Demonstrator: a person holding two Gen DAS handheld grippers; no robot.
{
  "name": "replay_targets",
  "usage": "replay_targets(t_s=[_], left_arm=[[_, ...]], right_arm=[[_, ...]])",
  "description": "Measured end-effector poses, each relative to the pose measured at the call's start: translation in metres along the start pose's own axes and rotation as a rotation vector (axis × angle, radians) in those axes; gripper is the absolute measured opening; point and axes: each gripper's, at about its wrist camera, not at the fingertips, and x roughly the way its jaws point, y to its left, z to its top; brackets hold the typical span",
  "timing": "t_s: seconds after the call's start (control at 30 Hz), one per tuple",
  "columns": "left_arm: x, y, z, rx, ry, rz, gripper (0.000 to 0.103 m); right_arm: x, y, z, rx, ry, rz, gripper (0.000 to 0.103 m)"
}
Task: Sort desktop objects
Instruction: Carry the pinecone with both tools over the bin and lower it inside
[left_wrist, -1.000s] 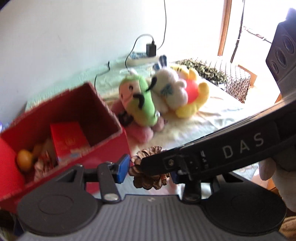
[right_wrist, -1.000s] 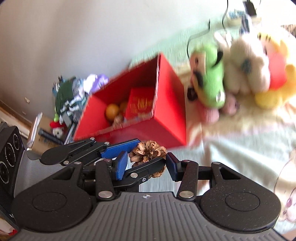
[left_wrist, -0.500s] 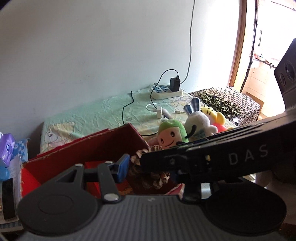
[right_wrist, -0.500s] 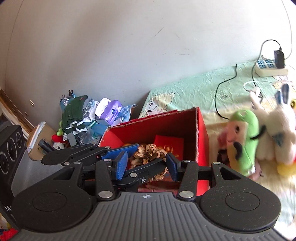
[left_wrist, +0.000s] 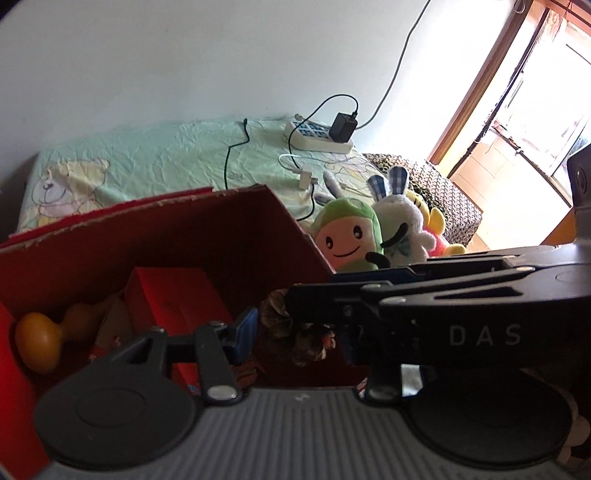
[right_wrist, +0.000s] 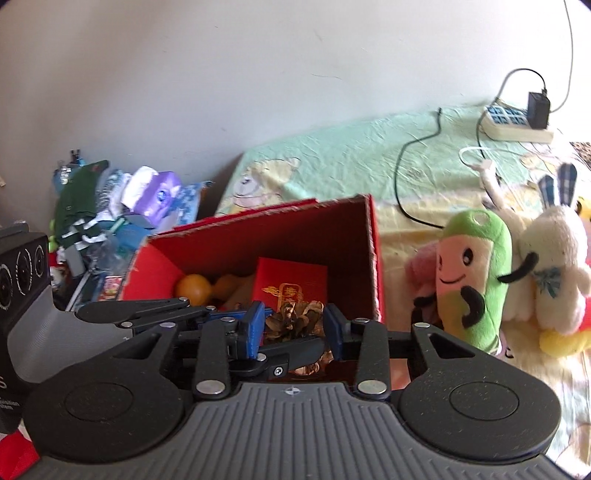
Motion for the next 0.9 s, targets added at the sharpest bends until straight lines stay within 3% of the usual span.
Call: replay_targets(t_s=[0.33,0.57,0.67,0.9], left_arm=[[0.023,0.009,-0.003,0.022,0.100,-0.045,0.043],[0.038,0.024,-0.006,-0.042,0.161,-0.086,0.046],[0.037,0.027,-0.006,-0.057,0.164,-0.092,0.059],[0.026,0.033,-0.002,-0.061,0.134,-0.067,0.059]], right_arm=[[0.022,-0.002,-0.005,0.017,0.043,-0.082,0.039],[0.032,-0.004,-0.006,0.037,0.069,-0.104,0.039],[0.032,-0.007,-0.004,0.060,0.062,-0.100,0.040],[0.037,-0.008,0.000,0.078,0.049,-0.100,0.040]])
